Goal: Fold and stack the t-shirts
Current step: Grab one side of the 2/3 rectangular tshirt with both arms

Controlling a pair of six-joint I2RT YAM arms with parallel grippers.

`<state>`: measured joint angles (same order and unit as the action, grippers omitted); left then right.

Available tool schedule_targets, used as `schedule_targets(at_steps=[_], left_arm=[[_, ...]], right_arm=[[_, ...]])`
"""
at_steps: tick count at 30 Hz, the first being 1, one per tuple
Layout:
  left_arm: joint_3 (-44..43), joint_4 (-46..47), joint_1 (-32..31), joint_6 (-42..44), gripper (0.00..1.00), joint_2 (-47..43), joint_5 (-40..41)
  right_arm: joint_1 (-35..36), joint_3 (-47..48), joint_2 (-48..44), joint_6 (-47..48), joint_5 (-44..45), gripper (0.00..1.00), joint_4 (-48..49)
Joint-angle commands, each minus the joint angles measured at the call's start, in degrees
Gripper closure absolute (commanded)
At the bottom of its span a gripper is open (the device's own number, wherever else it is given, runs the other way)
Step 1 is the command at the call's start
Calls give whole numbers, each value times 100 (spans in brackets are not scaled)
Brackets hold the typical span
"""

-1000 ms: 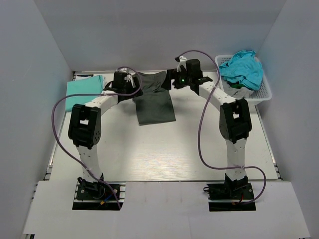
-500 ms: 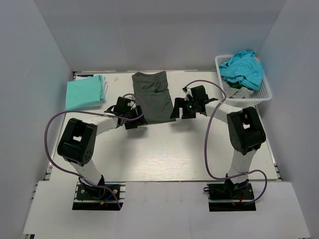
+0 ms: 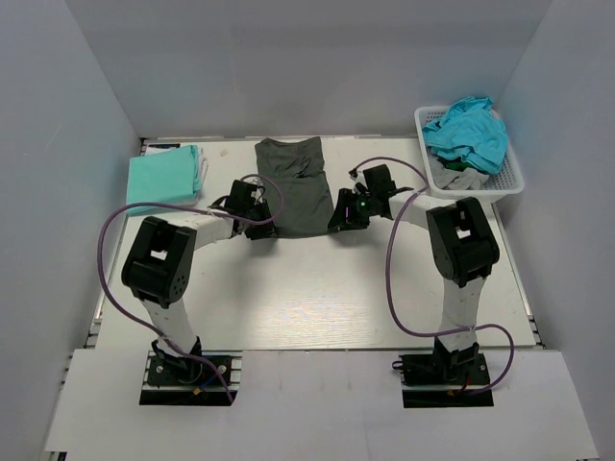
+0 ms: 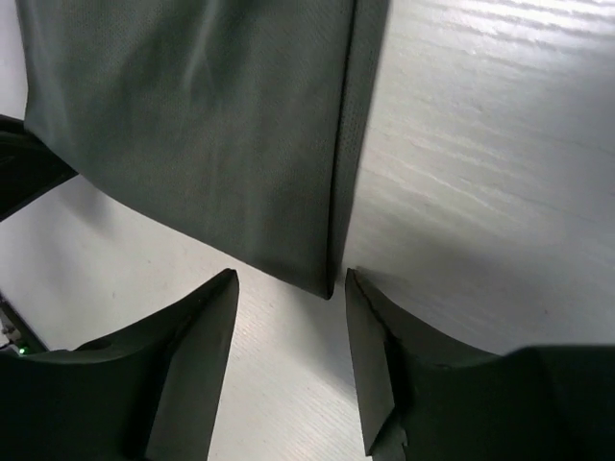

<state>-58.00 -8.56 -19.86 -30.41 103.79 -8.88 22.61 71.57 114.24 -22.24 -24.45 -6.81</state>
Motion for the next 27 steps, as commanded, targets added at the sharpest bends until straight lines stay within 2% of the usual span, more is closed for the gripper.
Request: schedule_targets(at_steps=[1, 2, 4, 5, 11, 13, 19, 23, 27], left_arm=[[-132, -321, -9, 150, 65, 177, 370], [-133, -322, -9, 219, 68, 177, 431], [-133, -322, -9, 220, 84, 177, 431], [-133, -322, -9, 281, 98, 177, 431], [-133, -418, -9, 282, 100, 177, 291], [-133, -471, -9, 282, 100, 37, 177], [-10, -708, -9, 229, 100, -533, -43], [104, -1182, -70, 115, 100, -1086, -253], [227, -2041, -220, -16, 100, -1474, -1044]], right_arm=[[33, 173, 248, -26, -34, 45, -92], [33, 182, 248, -35, -51, 49, -101], [42, 156, 257, -52, -113, 53, -93], [50, 138, 266, -44, -113, 55, -101], [173, 59, 266, -35, -183, 79, -58], [191, 41, 222, -17, -192, 100, -49], [253, -204, -112, -70, -104, 100, 74], [279, -827, -1092, -105, -25, 100, 101], [331, -1320, -1974, -70, 177, 100, -294]])
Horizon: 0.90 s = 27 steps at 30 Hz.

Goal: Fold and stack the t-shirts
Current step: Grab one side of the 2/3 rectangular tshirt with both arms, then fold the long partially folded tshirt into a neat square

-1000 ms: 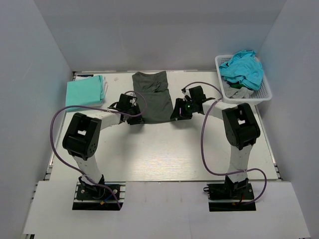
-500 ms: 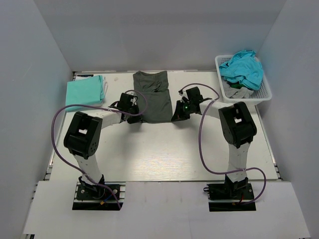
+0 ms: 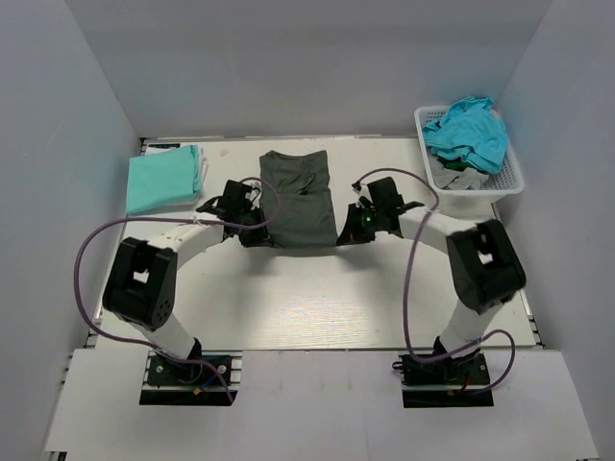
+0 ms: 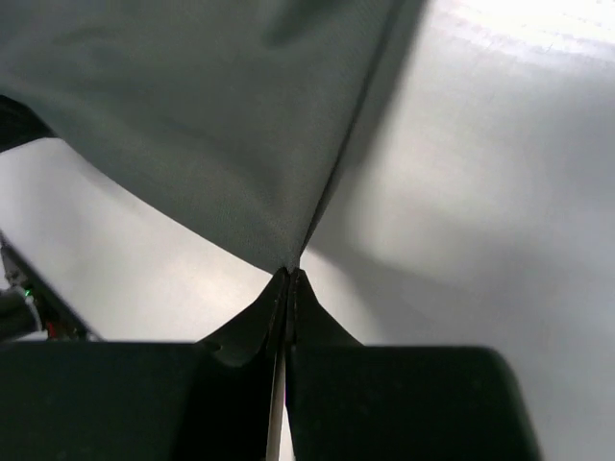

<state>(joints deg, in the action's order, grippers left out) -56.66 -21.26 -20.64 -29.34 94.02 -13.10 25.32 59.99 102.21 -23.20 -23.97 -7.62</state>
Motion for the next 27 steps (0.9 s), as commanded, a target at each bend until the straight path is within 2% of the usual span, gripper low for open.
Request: schedule_targets(at_steps=[1, 7, 12, 14, 22, 27], left_arm=[[94, -923, -194, -185, 100, -725, -815], [463, -1810, -414, -458, 100, -1859, -1397], [-221, -2786, -520, -239, 96, -2204, -1642], [-538, -3068, -520, -55, 95, -2204, -1871], [-1259, -3288, -467, 245, 95, -1843, -2161], [-1330, -3236, -388, 245, 100, -1606, -1828]], right_arm=[[95, -319, -1025, 44, 112, 100, -283], [227, -936, -2328, -105, -231, 100, -1144], [219, -551, -3100, -114, -424, 100, -2337], [210, -349, -3295, -149, -547, 100, -2533], [166, 337, -3261, -185, -478, 100, -2614], [105, 619, -2831, -220, -565, 100, -2517]])
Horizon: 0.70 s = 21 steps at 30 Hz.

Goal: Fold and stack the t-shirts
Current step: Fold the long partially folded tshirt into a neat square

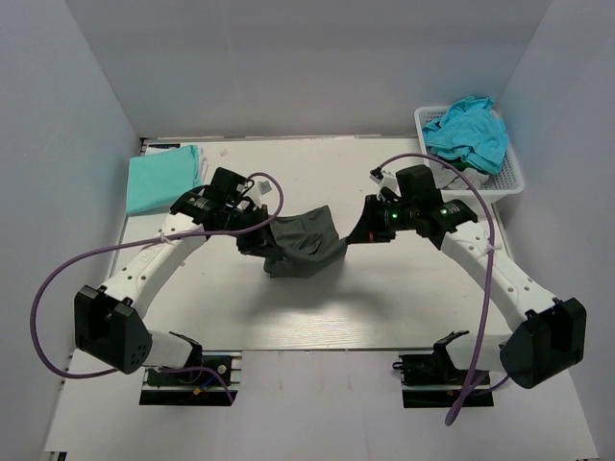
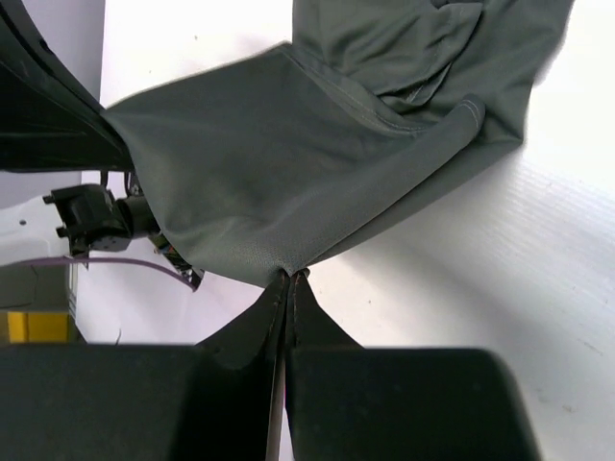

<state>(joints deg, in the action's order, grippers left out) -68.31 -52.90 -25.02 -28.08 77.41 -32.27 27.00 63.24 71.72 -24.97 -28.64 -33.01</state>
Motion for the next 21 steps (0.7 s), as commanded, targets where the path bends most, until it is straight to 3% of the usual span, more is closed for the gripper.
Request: schedule_targets(at_steps=[1, 8, 21], left_arm=[[-217, -71, 49, 118, 100, 160, 168], [-279, 429, 155, -146, 100, 283, 1231], [-507, 1291, 480, -260, 100, 873, 1425]], right_arm=[[-55, 337, 280, -60, -106, 100, 67], [-125, 478, 790, -183, -282, 100, 603], [-266, 1242, 1634, -43, 104, 100, 805]])
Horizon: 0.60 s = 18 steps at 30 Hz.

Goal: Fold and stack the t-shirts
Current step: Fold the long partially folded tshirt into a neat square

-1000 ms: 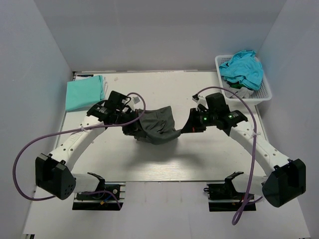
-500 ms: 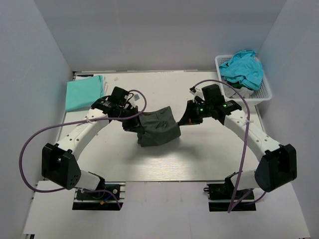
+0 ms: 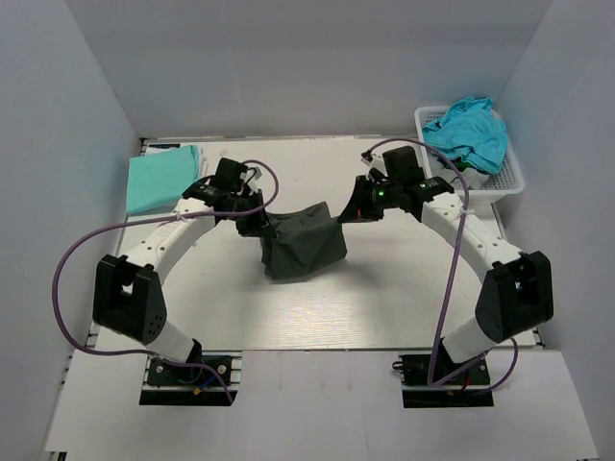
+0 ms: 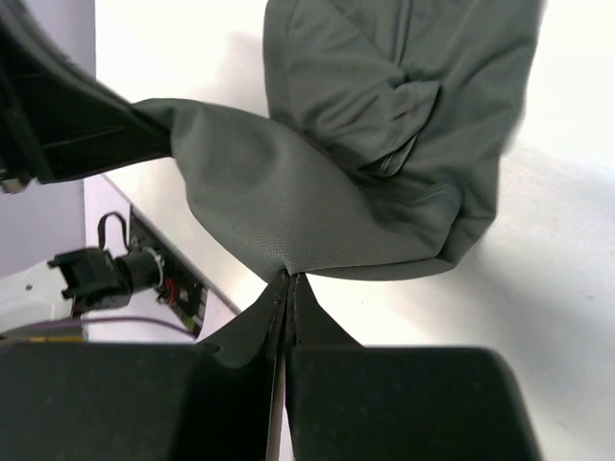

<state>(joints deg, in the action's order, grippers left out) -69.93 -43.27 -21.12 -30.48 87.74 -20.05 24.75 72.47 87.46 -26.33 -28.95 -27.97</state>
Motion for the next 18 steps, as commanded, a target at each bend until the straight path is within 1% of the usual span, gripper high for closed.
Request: schedule_targets(at_steps=[1, 8, 12, 14, 18], left_arm=[[-346, 380, 152, -19, 100, -100, 256], [-460, 564, 407, -72, 100, 260, 142], [-398, 1021, 574, -186, 100, 322, 11], [-398, 1232, 574, -239, 100, 488, -42], [-697, 1496, 697, -309, 100, 796, -201]], right_arm=[[-58, 356, 130, 93, 161, 100, 327], [-164, 874, 631, 93, 416, 100, 406], [-190, 1268, 1017, 75, 434, 100, 450], [-190, 1375, 1184, 84, 443, 100, 494], [-216, 1832, 1642, 110, 486, 100, 520]])
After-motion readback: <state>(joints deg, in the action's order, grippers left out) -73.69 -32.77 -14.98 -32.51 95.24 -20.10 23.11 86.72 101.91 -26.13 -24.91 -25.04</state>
